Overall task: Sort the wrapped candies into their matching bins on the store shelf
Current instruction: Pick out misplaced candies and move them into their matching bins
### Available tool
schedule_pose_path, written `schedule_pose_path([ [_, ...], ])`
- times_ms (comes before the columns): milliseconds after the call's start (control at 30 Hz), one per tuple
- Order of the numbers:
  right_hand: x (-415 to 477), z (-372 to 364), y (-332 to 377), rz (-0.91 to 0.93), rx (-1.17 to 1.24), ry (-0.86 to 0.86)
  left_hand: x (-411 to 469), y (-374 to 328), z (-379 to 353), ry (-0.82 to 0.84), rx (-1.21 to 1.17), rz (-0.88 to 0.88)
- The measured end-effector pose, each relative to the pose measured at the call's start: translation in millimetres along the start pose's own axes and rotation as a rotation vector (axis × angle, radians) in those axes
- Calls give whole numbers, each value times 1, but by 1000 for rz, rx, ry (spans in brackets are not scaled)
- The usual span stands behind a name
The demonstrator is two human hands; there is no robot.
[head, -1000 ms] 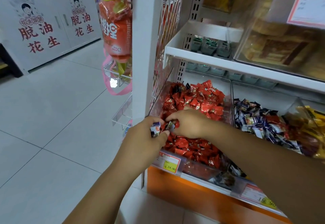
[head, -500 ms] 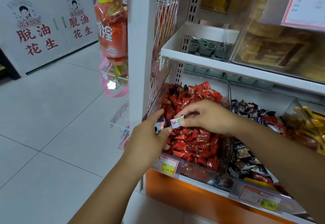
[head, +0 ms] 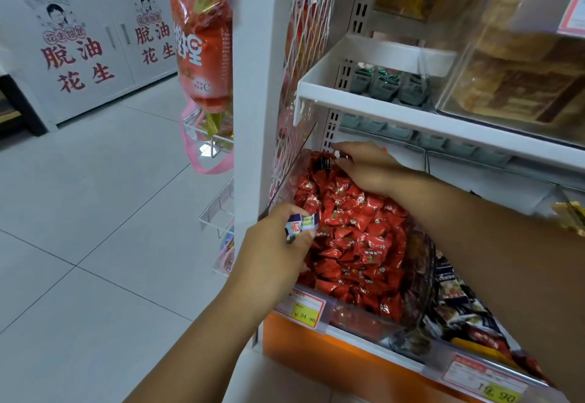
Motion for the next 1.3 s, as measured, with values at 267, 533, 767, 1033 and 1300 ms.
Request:
schedule_pose_path([
  [267, 2, -7, -3, -82, 230, -105, -2, 0, 0, 9, 9, 0],
  [533, -32, 37, -13, -6, 800, 1, 0, 0, -2, 21, -122, 44],
  [767, -85, 26, 23, 108, 865, 420, 3, -4, -6, 2, -238, 59],
  [1033, -38, 28, -1, 54, 473, -25, 2, 2, -3, 67, -233, 78],
  [1300, 27, -22, -5, -134, -164, 180, 2, -3, -4, 64, -218, 89],
])
Point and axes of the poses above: each hand's wrist, its own x-axis towards the middle knuckle, its own z-axis out of the back of the hand, y = z × x, the point moved 2 cm from there along x, towards the middle knuckle, and after that the axes turned 1 degree about -x, right-handed, at the moved point
